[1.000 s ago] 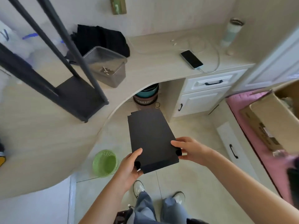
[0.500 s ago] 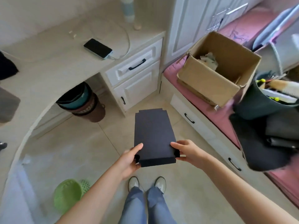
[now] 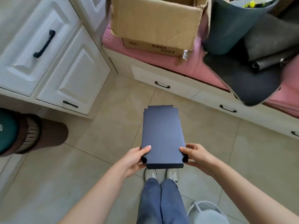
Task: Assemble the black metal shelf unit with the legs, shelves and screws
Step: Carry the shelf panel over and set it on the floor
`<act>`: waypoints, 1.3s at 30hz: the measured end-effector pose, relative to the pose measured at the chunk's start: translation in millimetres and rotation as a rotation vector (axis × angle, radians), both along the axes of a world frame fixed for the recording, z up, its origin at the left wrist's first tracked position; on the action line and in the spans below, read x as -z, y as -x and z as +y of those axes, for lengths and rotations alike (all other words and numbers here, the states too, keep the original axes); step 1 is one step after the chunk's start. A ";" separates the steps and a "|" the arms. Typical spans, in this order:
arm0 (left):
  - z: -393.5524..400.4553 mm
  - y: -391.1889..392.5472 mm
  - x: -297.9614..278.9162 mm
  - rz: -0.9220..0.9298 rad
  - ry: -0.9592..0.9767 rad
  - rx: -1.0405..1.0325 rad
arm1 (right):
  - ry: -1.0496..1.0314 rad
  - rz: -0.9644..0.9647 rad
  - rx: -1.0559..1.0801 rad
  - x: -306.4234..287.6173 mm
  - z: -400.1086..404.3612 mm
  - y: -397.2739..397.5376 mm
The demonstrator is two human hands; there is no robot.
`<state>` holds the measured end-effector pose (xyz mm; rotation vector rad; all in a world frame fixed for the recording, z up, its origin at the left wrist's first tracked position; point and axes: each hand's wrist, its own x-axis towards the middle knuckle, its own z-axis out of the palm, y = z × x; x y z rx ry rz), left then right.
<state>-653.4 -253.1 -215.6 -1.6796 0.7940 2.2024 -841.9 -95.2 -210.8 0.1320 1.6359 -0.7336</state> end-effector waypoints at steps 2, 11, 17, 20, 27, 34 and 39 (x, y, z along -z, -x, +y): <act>8.9 9.2 35.5 -0.012 -0.015 0.040 | -0.024 -0.017 0.035 32.8 16.6 1.4; 45.7 56.7 205.6 -0.105 0.003 0.357 | -0.164 -0.041 0.206 195.0 73.7 23.0; 40.2 86.9 303.0 -0.108 0.046 0.513 | -0.181 -0.052 0.299 291.1 81.9 41.5; 42.9 101.0 346.4 -0.108 0.063 0.519 | -0.157 -0.036 0.308 331.4 79.7 53.4; 55.1 126.5 423.3 -0.044 0.078 0.368 | -0.090 0.029 0.240 405.7 70.8 85.5; 59.0 125.9 474.6 -0.044 0.124 0.358 | -0.065 0.124 0.148 462.6 72.1 84.5; 56.2 113.3 496.4 -0.102 0.143 0.376 | -0.057 0.157 0.103 489.4 72.8 66.9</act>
